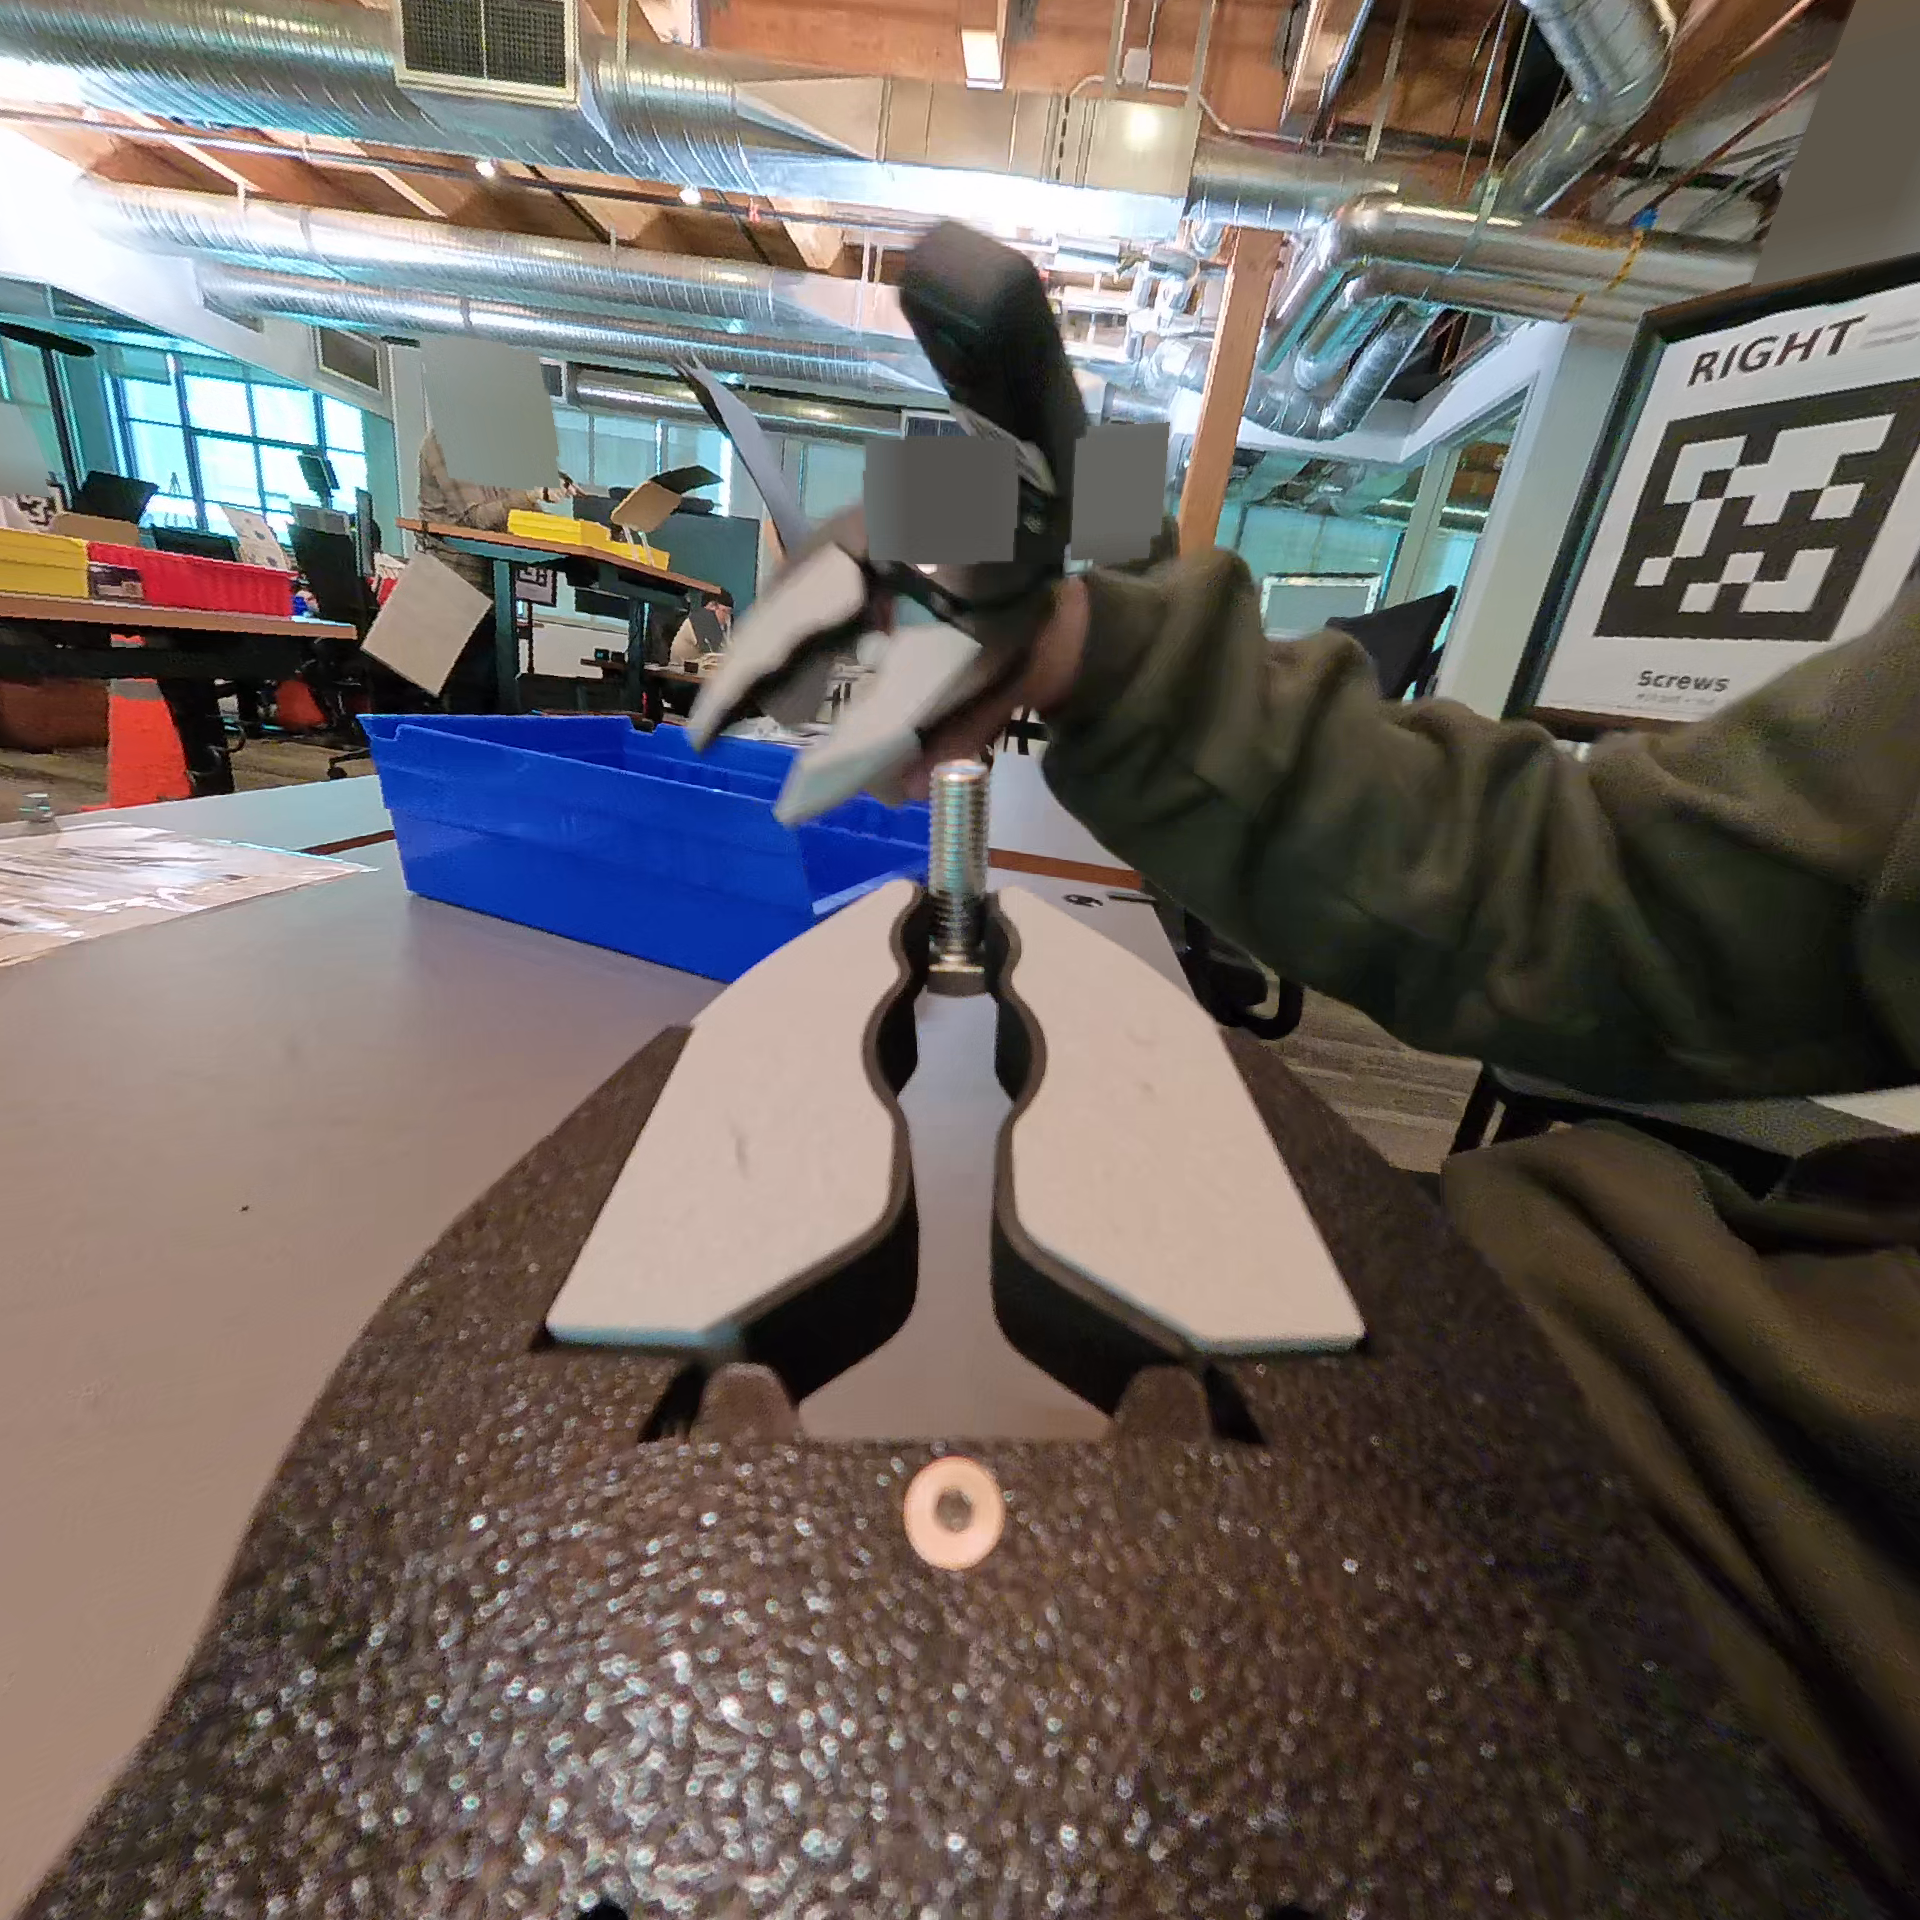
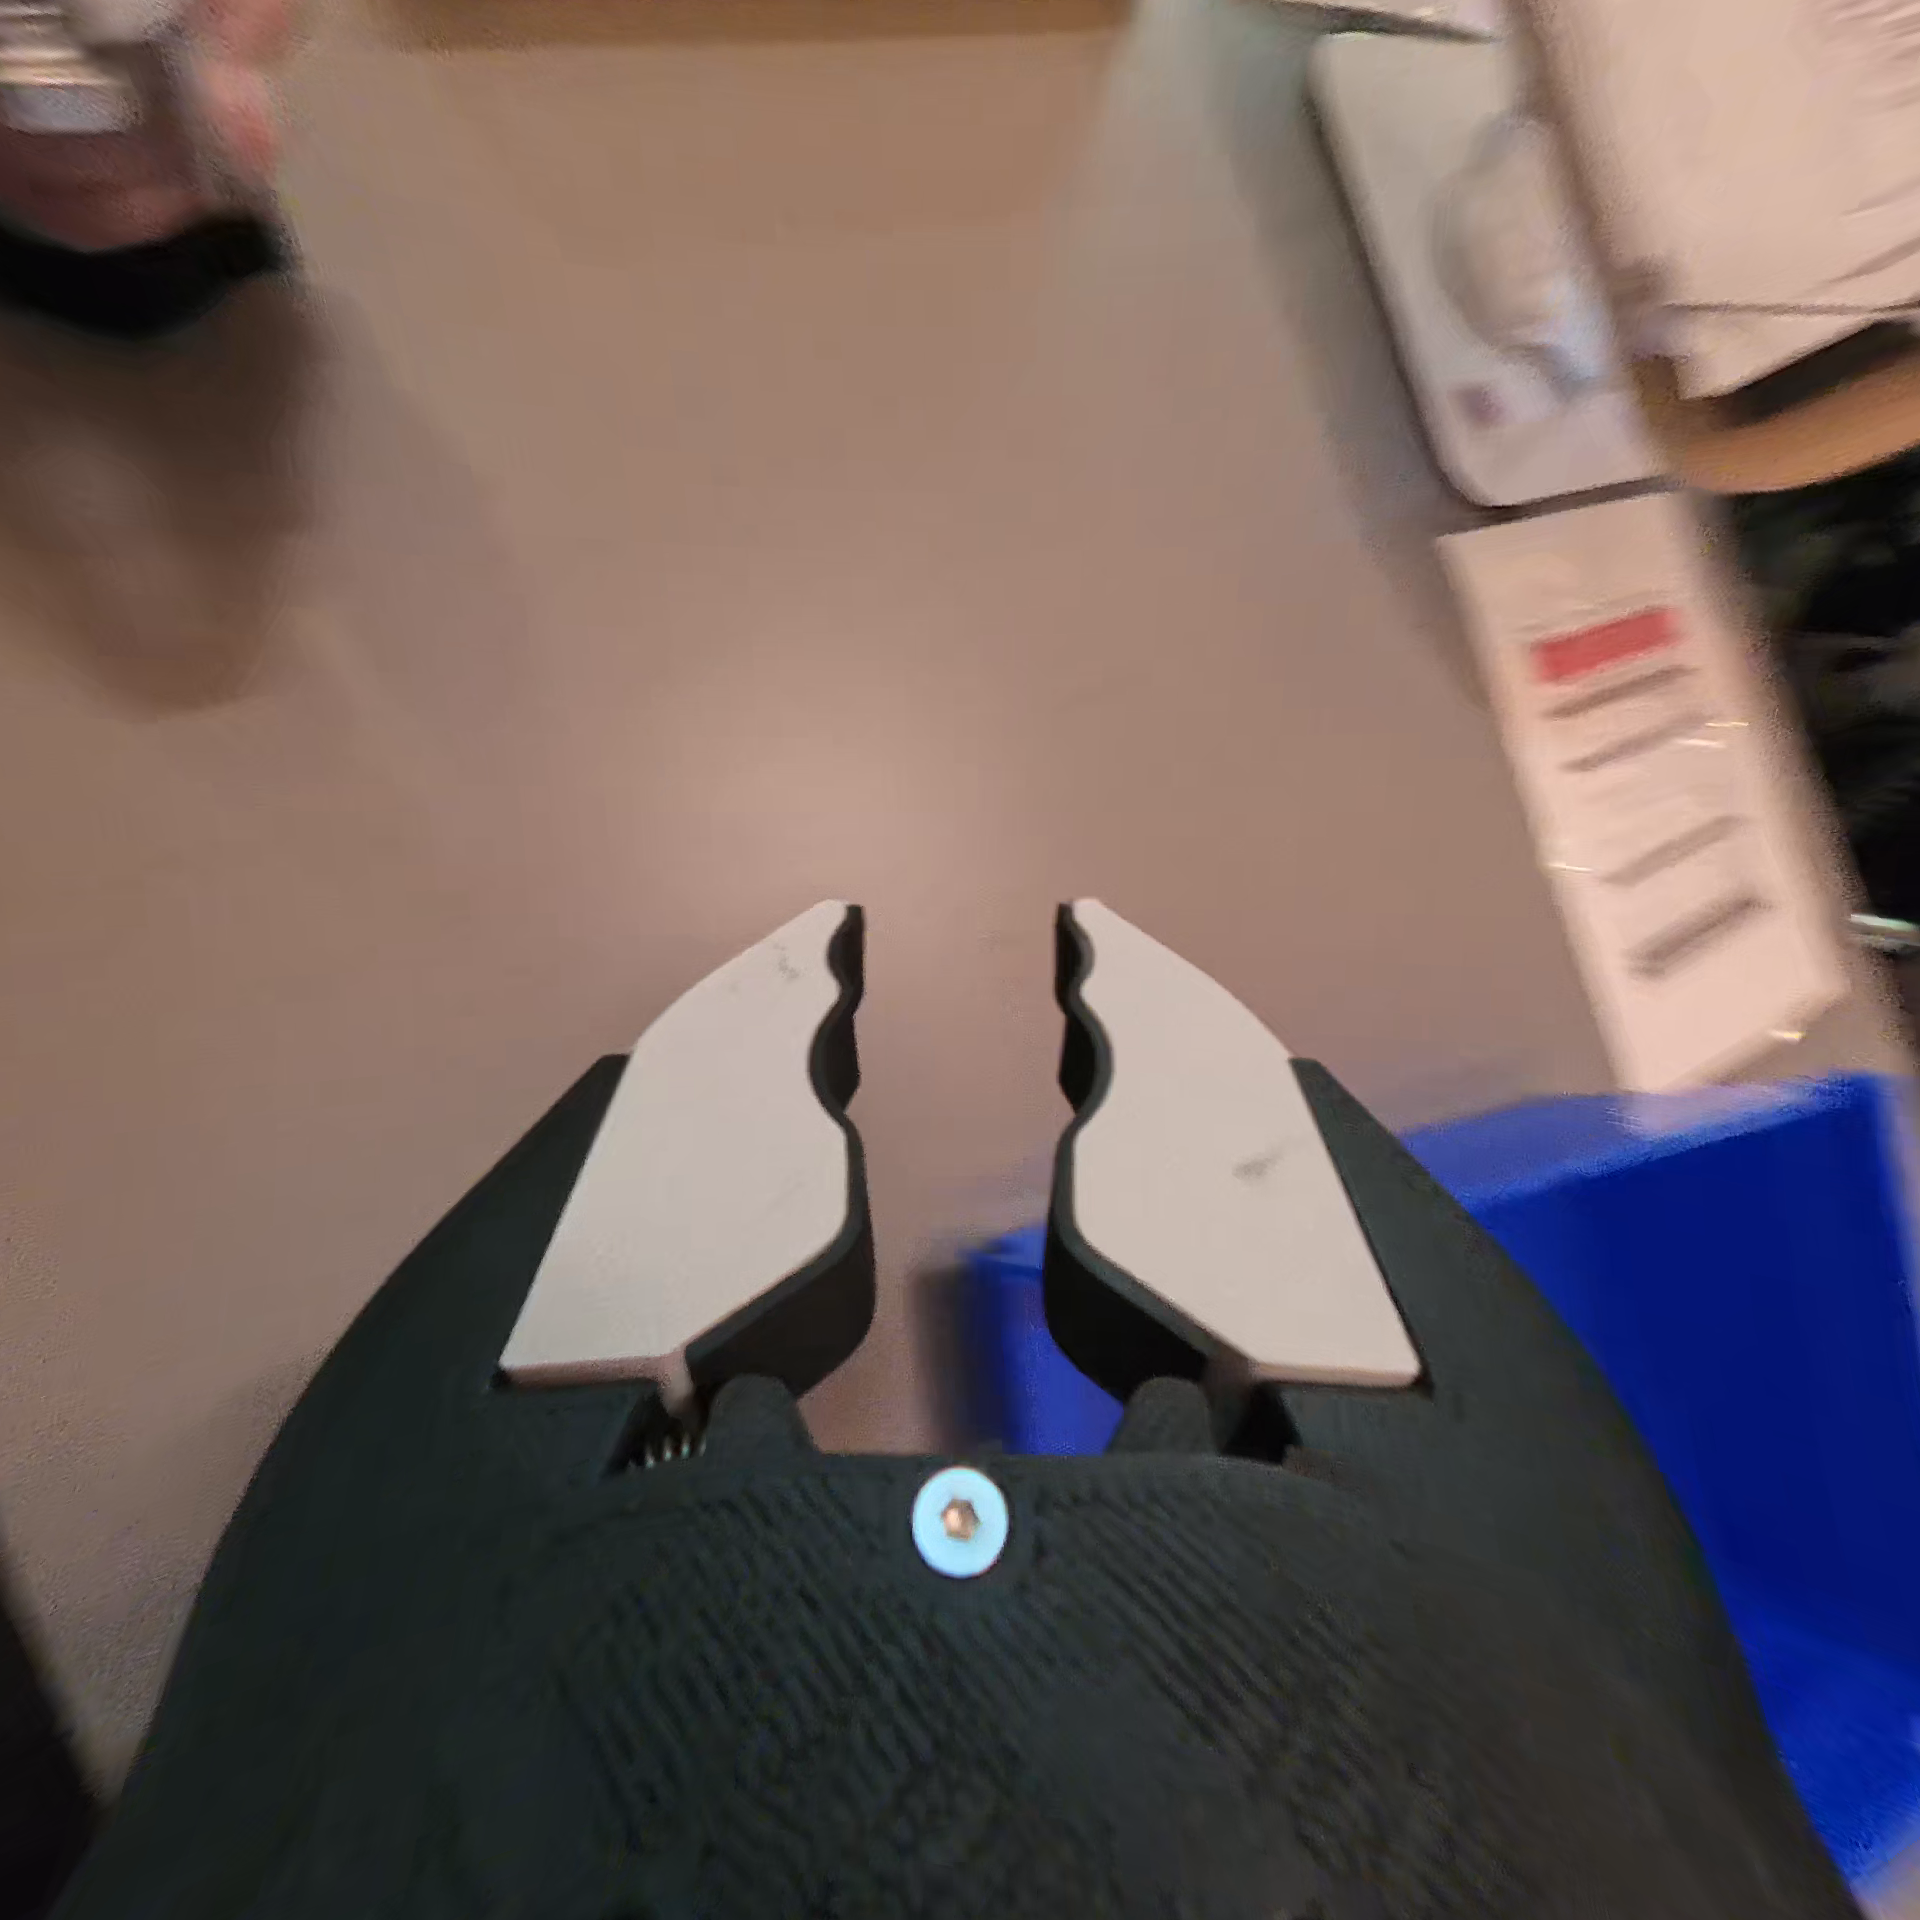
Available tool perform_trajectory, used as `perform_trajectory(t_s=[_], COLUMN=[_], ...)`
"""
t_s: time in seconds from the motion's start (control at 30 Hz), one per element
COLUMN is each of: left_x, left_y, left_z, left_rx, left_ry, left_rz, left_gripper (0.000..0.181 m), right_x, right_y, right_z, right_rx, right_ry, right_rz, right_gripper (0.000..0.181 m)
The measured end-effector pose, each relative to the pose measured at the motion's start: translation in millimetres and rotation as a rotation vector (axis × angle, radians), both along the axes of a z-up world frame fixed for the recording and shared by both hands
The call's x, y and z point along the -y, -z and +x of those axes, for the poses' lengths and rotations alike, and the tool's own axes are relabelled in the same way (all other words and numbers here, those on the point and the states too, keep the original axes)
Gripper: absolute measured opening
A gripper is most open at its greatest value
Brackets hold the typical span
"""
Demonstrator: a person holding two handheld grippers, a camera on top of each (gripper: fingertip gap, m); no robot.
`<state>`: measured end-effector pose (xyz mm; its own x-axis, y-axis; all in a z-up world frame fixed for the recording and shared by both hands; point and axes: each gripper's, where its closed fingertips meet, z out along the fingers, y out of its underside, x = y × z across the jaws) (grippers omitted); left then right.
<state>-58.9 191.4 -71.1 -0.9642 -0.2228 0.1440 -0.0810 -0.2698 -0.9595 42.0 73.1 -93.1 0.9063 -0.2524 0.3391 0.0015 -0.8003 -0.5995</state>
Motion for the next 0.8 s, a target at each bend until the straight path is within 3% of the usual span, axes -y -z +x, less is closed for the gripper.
perform_trajectory(t_s=[0.17, 0.27, 0.4, 0.6, 0.8], left_x=[-5.1, -9.7, -19.7, -15.9, -1.2], left_y=[-7.1, -12.4, -21.8, -15.6, -10.7], left_z=[-7.1, -15.1, -17.2, 20.3, 91.0], left_rx=[-0.017, -0.028, -0.040, 0.016, -0.046], left_ry=[0.064, 0.138, 0.161, -0.004, -0.046], left_rz=[-0.056, -0.121, -0.228, -0.067, -0.087], left_gripper=[0.009, 0.009, 0.009, 0.009, 0.009], right_x=[27.1, 42.1, 67.5, 101.8, 126.3], right_y=[-62.8, -67.8, -44.2, 21.2, 75.9], right_z=[117.6, 190.9, 299.6, 448.8, 536.1], right_rx=[0.231, 0.203, 0.121, 0.033, 0.011], right_ry=[0.051, -0.002, -0.029, 0.018, 0.037], right_rz=[-0.211, -0.299, -0.402, -0.460, -0.464], right_gripper=[0.042, 0.047, 0.052, 0.047, 0.043])
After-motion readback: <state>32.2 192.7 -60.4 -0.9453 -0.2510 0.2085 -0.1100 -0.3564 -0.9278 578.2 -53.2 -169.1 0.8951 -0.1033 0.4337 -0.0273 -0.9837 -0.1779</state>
